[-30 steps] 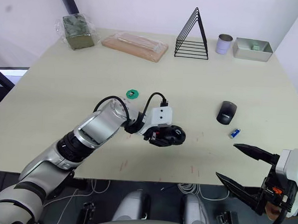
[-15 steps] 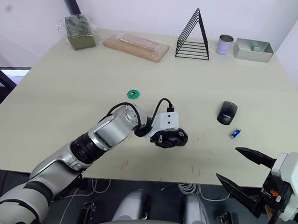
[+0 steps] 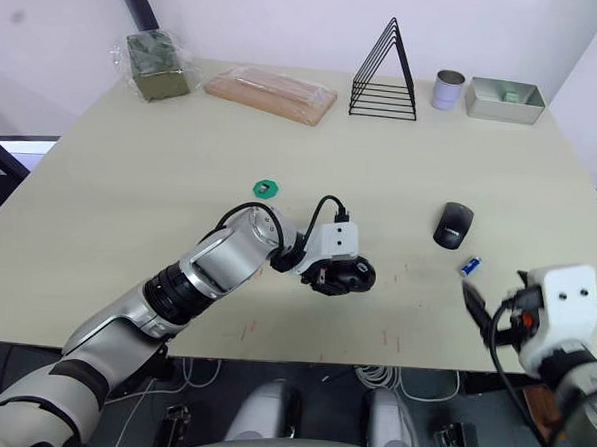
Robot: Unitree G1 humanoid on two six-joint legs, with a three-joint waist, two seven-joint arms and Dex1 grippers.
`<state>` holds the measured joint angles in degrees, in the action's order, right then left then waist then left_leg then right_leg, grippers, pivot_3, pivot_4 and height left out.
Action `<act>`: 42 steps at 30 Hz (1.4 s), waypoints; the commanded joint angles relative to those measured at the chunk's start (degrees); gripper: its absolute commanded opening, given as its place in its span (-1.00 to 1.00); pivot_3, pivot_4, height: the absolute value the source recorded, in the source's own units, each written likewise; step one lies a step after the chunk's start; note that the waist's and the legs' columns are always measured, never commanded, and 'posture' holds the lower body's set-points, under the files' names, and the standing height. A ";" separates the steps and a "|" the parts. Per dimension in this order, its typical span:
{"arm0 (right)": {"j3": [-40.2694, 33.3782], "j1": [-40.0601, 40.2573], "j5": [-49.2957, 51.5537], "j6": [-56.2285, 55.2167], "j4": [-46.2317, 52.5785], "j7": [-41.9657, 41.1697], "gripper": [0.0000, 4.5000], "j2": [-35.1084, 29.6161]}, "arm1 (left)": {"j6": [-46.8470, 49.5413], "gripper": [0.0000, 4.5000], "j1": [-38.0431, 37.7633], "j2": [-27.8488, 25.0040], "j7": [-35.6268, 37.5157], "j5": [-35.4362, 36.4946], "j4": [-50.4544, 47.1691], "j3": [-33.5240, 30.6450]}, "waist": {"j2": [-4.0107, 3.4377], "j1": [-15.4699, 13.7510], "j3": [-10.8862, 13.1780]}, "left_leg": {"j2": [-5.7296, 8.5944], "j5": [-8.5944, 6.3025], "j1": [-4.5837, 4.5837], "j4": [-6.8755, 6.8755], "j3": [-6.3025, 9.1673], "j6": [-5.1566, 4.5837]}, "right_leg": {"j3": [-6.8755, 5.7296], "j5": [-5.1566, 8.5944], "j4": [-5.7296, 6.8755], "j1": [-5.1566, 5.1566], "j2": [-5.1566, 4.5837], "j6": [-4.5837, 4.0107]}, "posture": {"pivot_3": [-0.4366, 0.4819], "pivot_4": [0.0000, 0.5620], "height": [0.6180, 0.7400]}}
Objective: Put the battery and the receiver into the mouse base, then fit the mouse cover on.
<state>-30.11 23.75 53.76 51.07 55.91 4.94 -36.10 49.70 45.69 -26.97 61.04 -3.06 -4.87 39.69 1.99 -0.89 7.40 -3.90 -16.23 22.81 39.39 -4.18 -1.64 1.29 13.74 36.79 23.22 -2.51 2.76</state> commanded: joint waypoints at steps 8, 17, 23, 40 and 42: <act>14.28 -24.75 -10.00 10.49 -13.29 27.80 1.00 19.31 | 1.14 0.30 -0.44 -0.10 -0.27 0.21 -0.06 0.24 | -0.45 0.06 -0.03 | 0.20 0.01 0.06 -0.12 0.03 -0.04 | 0.03 0.01 -0.01 0.09 -0.11 0.04 | -0.05 -0.47 1.00; 18.71 -29.24 -24.27 5.48 -23.10 28.19 1.00 26.34 | 0.95 0.30 -0.82 -0.76 -0.15 0.07 -0.91 0.66 | -0.46 0.30 -0.02 | 0.22 0.01 0.08 -0.17 -0.01 -0.04 | 0.05 0.04 0.00 0.12 -0.11 0.12 | -0.05 -0.47 1.00; 20.35 -29.32 -30.77 3.54 -24.60 27.35 0.00 29.80 | -0.18 0.30 -0.75 -1.07 -0.61 -0.56 -0.77 0.73 | -0.47 0.41 -0.02 | 0.22 0.01 0.06 -0.17 -0.02 -0.04 | 0.07 0.04 0.01 0.12 -0.11 0.12 | -0.05 -0.47 1.00; 22.58 -27.68 -42.97 -2.56 -27.87 25.82 0.00 40.19 | 1.07 0.30 -0.86 -0.69 -1.00 0.04 -1.86 0.01 | -0.49 0.59 -0.01 | 0.22 0.01 0.07 -0.17 -0.03 -0.04 | 0.08 0.04 0.01 0.13 -0.11 0.13 | -0.05 -0.47 1.00; 23.20 -26.36 -44.33 -4.01 -28.00 26.08 0.00 41.68 | 1.04 0.30 -0.83 -0.84 -1.02 -0.02 -1.89 0.00 | -0.50 0.58 -0.01 | 0.22 0.01 0.07 -0.18 -0.02 -0.04 | 0.07 0.04 0.01 0.14 -0.11 0.13 | -0.05 -0.47 1.00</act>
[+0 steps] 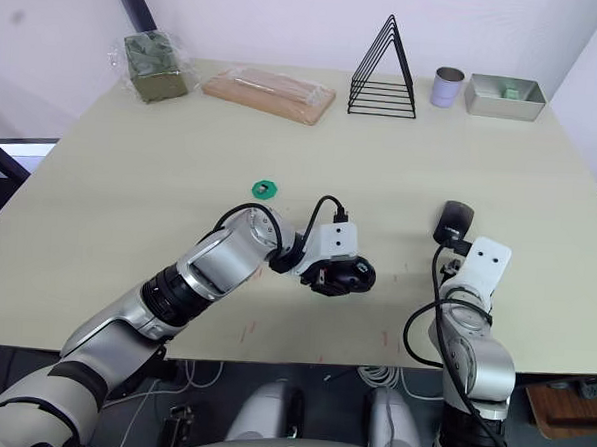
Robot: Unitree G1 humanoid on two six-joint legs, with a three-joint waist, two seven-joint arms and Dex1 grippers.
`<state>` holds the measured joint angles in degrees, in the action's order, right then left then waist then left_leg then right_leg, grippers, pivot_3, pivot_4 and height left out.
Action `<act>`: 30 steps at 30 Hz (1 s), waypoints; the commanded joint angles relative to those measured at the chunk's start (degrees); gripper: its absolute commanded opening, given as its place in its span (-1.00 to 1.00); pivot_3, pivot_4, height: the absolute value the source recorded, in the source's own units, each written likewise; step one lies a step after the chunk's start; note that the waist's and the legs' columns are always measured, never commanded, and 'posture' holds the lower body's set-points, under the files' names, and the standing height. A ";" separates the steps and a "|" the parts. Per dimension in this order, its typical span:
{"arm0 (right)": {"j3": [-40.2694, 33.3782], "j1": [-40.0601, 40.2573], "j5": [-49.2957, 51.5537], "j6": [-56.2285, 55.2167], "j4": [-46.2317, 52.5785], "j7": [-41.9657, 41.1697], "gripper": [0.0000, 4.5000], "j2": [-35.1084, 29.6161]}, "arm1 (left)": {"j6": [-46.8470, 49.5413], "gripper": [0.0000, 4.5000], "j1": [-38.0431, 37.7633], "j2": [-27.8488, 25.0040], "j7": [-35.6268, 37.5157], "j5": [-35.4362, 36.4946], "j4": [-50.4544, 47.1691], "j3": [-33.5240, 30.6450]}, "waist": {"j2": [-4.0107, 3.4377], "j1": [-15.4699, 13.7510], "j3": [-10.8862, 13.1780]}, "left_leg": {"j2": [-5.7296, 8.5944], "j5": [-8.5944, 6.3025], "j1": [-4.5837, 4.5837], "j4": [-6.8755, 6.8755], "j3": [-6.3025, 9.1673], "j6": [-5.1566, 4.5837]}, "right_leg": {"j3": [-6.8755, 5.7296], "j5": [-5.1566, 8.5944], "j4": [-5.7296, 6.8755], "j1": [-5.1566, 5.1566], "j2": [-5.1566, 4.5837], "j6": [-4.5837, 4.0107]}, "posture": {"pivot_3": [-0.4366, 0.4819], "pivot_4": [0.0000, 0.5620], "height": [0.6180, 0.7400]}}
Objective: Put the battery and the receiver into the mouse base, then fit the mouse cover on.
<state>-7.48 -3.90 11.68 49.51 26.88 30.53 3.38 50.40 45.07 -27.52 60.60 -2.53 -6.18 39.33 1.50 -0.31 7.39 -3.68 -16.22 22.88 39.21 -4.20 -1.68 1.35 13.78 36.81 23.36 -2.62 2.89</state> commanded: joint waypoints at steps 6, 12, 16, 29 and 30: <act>1.00 4.49 -4.18 -8.90 -1.39 -1.25 -0.61 3.00 | 1.12 0.30 -0.68 -0.14 -0.61 -0.08 -1.65 0.35 | -0.01 0.05 0.00 | 0.00 0.00 -0.01 -0.01 0.01 0.00 | -0.01 0.01 0.00 0.00 0.00 0.00 | -0.05 -0.47 1.00; 0.87 5.74 -4.36 -11.05 -1.34 -3.82 -0.95 2.26 | 1.43 0.30 -0.84 -0.54 -0.63 0.03 -1.93 0.35 | -0.01 0.26 0.01 | 0.00 0.00 -0.01 -0.01 -0.01 0.00 | 0.01 0.01 0.00 0.00 -0.01 0.00 | -0.05 -0.47 1.00; -0.51 8.45 -2.03 -7.88 5.39 -9.20 -0.95 -1.04 | 1.81 0.30 -0.98 -0.49 -0.82 0.22 -2.13 0.25 | -0.01 0.27 0.01 | 0.00 0.00 0.00 -0.04 0.02 0.00 | -0.02 0.01 0.00 0.00 0.00 0.00 | -0.05 -0.47 1.00; -23.47 2.60 44.75 28.77 25.55 -50.30 -0.95 -46.79 | 0.41 0.30 -0.83 -0.49 -0.82 0.20 -0.43 0.45 | -0.08 0.61 0.10 | 0.04 0.00 -0.18 -0.03 0.09 -0.02 | -0.02 0.01 -0.02 -0.15 -0.03 -0.01 | -0.05 -0.47 1.00; -23.39 0.54 47.63 30.39 24.18 -52.02 -0.95 -50.13 | 0.24 0.30 -0.74 -0.45 -0.77 0.16 -0.25 0.47 | -0.08 0.60 0.11 | 0.05 0.00 -0.17 -0.02 0.11 -0.03 | -0.01 0.01 -0.02 -0.15 -0.03 -0.02 | -0.05 -0.47 1.00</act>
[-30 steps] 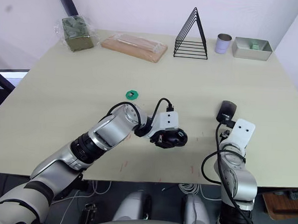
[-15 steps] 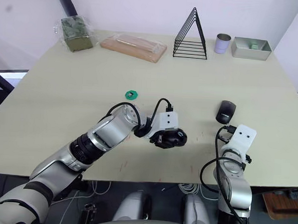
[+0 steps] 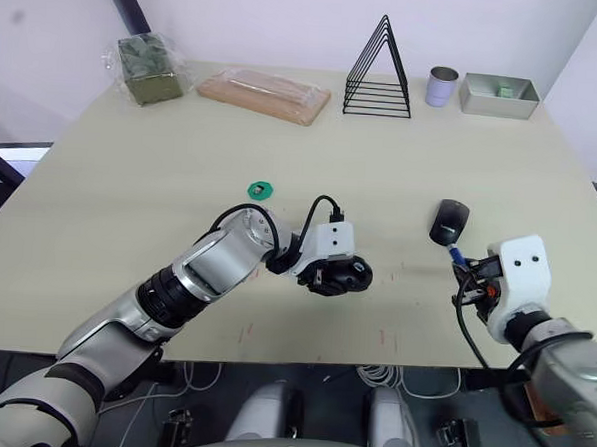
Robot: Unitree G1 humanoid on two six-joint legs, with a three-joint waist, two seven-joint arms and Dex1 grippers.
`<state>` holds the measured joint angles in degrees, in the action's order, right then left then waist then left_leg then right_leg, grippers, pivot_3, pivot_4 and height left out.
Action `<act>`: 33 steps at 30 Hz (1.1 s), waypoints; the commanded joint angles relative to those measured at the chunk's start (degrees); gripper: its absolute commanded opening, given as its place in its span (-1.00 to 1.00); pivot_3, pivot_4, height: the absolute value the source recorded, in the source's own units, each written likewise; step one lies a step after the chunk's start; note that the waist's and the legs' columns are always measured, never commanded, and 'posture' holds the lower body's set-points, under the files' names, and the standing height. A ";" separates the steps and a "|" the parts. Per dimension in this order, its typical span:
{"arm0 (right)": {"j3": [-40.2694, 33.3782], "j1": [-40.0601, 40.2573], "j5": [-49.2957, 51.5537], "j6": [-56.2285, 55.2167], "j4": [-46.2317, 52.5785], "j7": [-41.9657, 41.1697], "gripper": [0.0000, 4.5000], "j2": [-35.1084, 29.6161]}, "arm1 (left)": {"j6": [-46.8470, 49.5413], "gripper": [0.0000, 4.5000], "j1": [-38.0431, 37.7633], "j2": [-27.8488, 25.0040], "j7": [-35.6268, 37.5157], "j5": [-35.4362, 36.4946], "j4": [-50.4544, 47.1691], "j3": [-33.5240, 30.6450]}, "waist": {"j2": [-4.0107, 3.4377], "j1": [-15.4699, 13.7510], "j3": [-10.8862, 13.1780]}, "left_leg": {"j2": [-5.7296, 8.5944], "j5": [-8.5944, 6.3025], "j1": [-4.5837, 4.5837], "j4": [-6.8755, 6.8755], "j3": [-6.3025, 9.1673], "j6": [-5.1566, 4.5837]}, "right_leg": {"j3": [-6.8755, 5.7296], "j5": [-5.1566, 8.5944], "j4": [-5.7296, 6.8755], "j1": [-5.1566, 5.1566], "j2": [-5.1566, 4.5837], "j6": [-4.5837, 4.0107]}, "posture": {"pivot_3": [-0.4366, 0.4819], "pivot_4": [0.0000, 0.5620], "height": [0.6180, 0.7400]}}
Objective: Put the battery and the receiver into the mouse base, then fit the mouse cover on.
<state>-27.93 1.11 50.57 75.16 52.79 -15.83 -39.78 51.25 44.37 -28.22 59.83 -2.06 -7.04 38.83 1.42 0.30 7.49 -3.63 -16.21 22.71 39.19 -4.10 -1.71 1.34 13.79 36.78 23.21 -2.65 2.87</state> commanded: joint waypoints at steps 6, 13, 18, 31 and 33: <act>7.08 -18.11 14.80 11.45 -8.55 -6.60 -0.95 -16.68 | -1.37 0.30 0.48 0.13 0.70 -0.54 1.01 1.14 | 0.10 -0.30 0.03 | 0.06 -0.02 0.15 -0.06 0.00 -0.06 | 0.04 0.00 -0.12 0.06 -0.04 -0.01 | -0.05 -0.47 1.00; 24.33 -34.98 19.63 17.34 -18.08 -4.69 -0.95 -16.95 | -1.78 0.30 0.96 -0.14 1.39 -0.78 1.25 1.03 | 0.12 -0.41 0.08 | 0.07 -0.03 0.23 -0.06 -0.02 -0.08 | 0.05 -0.01 -0.14 0.16 -0.07 0.01 | -0.05 -0.47 1.00; 32.09 -39.44 16.95 17.34 -28.45 3.51 -0.95 -8.17 | -1.82 0.30 1.01 0.05 1.36 -0.83 1.43 1.08 | 0.23 -0.45 0.03 | 0.07 -0.03 0.34 -0.07 -0.05 -0.08 | 0.07 -0.01 -0.13 0.26 -0.07 0.02 | -0.05 -0.47 1.00; 31.55 -39.01 21.98 17.34 -31.96 10.91 -0.95 -4.35 | -1.35 0.30 0.45 -0.11 1.07 -0.84 0.82 0.87 | 0.18 -0.87 0.06 | 0.07 -0.02 0.46 -0.05 -0.01 -0.09 | -0.01 -0.11 -0.06 0.38 -0.06 0.19 | -0.05 -0.47 1.00; 31.35 -39.00 23.38 17.34 -32.09 11.95 -0.95 -3.16 | -1.23 0.30 0.30 -0.16 1.05 -0.75 0.51 0.91 | 0.18 -0.85 0.06 | 0.07 -0.02 0.46 -0.05 -0.01 -0.09 | 0.00 -0.11 -0.07 0.38 -0.06 0.20 | -0.05 -0.47 1.00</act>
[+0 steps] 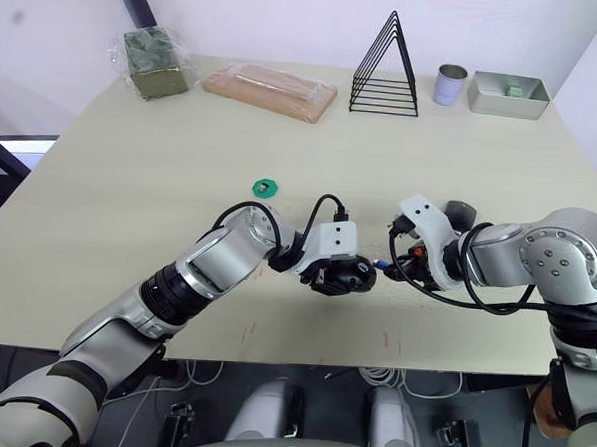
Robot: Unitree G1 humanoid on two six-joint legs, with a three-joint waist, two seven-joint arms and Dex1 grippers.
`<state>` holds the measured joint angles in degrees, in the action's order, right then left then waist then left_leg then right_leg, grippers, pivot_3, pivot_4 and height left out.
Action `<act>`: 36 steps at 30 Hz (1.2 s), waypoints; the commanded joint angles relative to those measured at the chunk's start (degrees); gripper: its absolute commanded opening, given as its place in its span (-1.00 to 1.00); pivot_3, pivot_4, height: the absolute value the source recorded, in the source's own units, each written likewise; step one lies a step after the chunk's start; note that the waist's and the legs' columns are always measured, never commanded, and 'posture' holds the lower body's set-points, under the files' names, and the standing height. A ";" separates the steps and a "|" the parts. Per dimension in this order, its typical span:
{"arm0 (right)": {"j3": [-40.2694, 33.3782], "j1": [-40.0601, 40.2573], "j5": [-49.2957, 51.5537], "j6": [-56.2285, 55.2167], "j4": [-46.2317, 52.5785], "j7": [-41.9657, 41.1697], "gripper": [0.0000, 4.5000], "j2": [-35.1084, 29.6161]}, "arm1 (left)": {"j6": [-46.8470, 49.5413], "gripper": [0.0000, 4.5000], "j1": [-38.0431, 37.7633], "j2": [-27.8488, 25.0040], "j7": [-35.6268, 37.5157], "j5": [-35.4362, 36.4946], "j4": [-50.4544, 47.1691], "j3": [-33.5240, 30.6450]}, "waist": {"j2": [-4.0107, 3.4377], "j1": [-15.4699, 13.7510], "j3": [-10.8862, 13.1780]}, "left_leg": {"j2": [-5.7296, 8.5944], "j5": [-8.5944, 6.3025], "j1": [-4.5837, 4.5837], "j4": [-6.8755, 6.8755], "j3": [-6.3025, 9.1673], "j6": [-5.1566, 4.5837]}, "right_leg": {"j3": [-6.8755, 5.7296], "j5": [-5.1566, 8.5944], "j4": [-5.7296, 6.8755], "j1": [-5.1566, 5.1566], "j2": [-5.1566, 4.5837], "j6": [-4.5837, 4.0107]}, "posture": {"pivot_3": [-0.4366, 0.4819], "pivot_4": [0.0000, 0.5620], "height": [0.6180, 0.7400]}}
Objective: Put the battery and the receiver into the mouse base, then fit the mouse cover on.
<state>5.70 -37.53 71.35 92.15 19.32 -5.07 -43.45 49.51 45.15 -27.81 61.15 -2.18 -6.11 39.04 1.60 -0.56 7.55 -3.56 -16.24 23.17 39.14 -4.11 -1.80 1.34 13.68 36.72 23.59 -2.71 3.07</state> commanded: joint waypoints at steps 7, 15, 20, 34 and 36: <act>-2.01 0.93 4.59 0.35 0.87 6.03 -0.95 3.60 | 0.45 0.30 -0.26 -0.46 -0.14 -0.56 -0.46 0.88 | 0.00 0.05 0.00 | 0.00 0.00 0.00 0.00 0.00 0.00 | 0.00 0.00 0.01 0.00 0.00 0.00 | -0.05 -0.47 1.00; -1.31 0.71 3.93 0.35 -0.23 8.13 -0.95 5.24 | 0.67 0.30 -0.02 -0.29 -0.04 -0.46 -0.45 0.86 | 0.00 0.08 0.00 | 0.00 0.00 0.00 0.00 0.00 0.00 | 0.00 -0.01 0.01 0.00 0.00 0.02 | -0.05 -0.47 1.00; -0.31 0.47 3.11 0.35 -0.65 8.30 -0.95 6.57 | 0.82 0.30 0.08 -0.17 -0.11 -0.46 -0.39 0.81 | 0.00 0.11 0.00 | 0.00 0.00 0.00 0.00 0.01 0.00 | -0.01 -0.01 0.01 0.00 0.00 0.02 | -0.05 -0.47 1.00; 0.50 0.85 0.34 0.35 -0.26 6.94 -0.13 7.08 | 1.66 0.30 -0.27 -0.03 -0.32 -0.21 -1.09 0.73 | 0.00 0.10 0.00 | 0.00 0.00 0.00 0.00 0.00 0.00 | -0.01 -0.01 0.01 0.00 0.00 0.02 | -0.05 -0.47 1.00; -0.85 0.80 1.11 0.35 -0.13 7.03 0.32 7.05 | 1.79 0.30 -0.40 -0.03 -0.37 -0.13 -1.33 0.72 | 0.00 0.12 0.00 | 0.00 0.00 0.00 0.00 0.00 0.00 | -0.01 -0.01 0.01 0.00 0.00 0.03 | -0.05 -0.47 1.00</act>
<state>7.67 -36.42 71.21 92.15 17.91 2.35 -35.79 50.69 45.14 -27.74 61.00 -2.14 -6.63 39.02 1.60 -0.45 7.55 -3.56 -16.24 23.17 39.14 -4.11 -1.80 1.33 13.66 36.73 23.59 -2.71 3.09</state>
